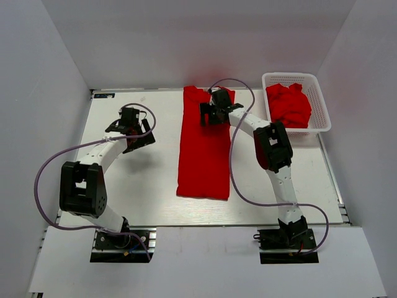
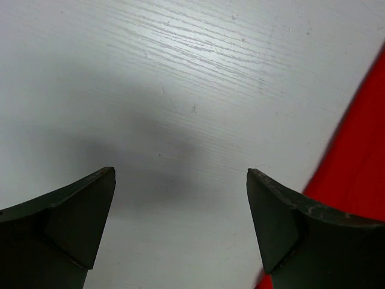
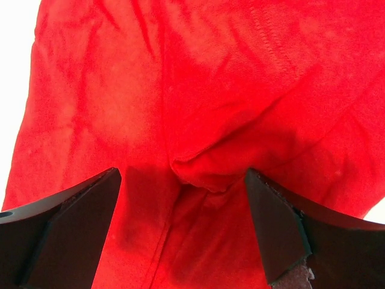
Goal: Fold and stack the t-shirts
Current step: Rotate the tshirt 90 degrees, then grab the bottom of the folded rectangular tshirt with both arms
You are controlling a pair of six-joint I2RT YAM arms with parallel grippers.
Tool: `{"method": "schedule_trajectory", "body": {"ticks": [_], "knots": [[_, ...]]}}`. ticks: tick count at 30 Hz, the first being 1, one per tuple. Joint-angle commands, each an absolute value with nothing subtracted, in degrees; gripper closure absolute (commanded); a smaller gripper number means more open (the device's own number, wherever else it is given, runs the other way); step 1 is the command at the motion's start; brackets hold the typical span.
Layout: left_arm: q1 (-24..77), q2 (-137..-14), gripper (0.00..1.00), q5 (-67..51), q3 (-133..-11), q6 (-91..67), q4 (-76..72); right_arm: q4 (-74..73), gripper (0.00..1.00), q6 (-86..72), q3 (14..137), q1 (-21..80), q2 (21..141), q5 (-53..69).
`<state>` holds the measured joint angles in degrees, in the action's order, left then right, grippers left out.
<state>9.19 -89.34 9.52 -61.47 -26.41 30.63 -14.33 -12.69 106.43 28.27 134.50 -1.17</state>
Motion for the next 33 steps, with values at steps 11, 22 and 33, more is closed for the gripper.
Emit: {"method": "schedule_trajectory", "body": {"ticks": [11, 22, 33], "knots": [[9.05, -92.02, 0.00, -2.52, -63.46, -22.85, 28.04, -14.71, 0.10, 1.56, 111.99, 26.54, 130.12, 10.80], [21.77, -89.20, 0.00, -11.60, -51.69, -24.43, 19.95, -9.83, 0.10, -12.29, 68.16, 27.16, 94.33, 2.01], [33.21, -89.56, 0.00, -7.47, -45.71, -26.98, 21.62, -17.24, 0.10, -19.68, 45.10, 28.74, 78.85, 10.06]]}}
